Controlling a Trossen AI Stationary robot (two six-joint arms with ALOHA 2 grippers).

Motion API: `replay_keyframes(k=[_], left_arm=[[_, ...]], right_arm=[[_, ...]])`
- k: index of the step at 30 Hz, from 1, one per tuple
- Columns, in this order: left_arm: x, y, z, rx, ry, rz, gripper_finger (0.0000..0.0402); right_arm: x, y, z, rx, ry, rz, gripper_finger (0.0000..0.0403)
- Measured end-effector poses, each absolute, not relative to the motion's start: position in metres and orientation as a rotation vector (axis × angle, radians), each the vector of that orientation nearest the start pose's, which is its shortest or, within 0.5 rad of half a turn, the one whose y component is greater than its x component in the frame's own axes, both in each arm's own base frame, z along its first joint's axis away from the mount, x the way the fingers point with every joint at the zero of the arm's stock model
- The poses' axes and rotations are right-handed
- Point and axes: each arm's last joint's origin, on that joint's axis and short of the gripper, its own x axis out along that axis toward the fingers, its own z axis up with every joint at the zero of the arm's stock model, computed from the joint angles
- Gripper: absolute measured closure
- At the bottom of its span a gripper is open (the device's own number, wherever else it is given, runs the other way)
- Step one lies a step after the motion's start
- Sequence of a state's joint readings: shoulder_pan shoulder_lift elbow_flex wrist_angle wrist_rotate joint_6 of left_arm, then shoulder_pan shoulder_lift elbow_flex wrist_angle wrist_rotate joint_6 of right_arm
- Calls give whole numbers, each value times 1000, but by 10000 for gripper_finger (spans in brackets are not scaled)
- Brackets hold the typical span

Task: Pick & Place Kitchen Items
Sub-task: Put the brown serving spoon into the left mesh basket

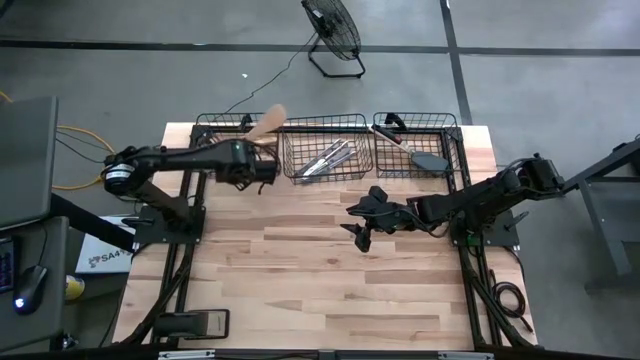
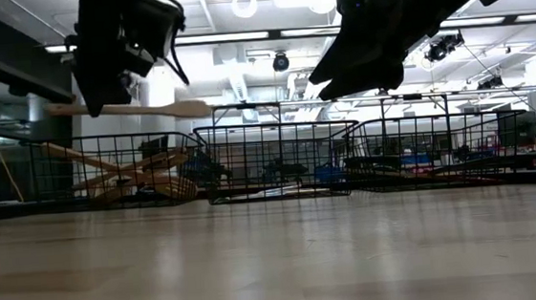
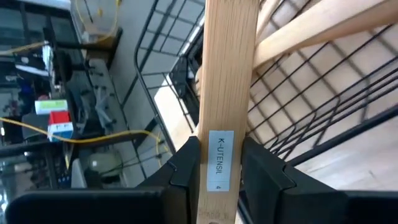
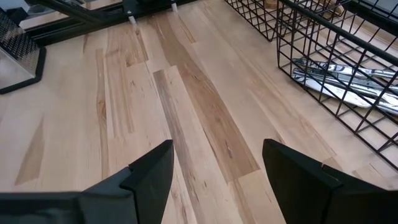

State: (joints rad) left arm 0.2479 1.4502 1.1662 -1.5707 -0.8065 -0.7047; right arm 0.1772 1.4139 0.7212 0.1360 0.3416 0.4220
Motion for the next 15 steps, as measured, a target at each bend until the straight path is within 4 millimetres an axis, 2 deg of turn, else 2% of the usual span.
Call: replay_keyframes(k=[15], left_arm=[[186, 109, 268, -39, 1714, 1138, 316]], right_arm=[[283, 41, 203, 267, 497, -270, 164]])
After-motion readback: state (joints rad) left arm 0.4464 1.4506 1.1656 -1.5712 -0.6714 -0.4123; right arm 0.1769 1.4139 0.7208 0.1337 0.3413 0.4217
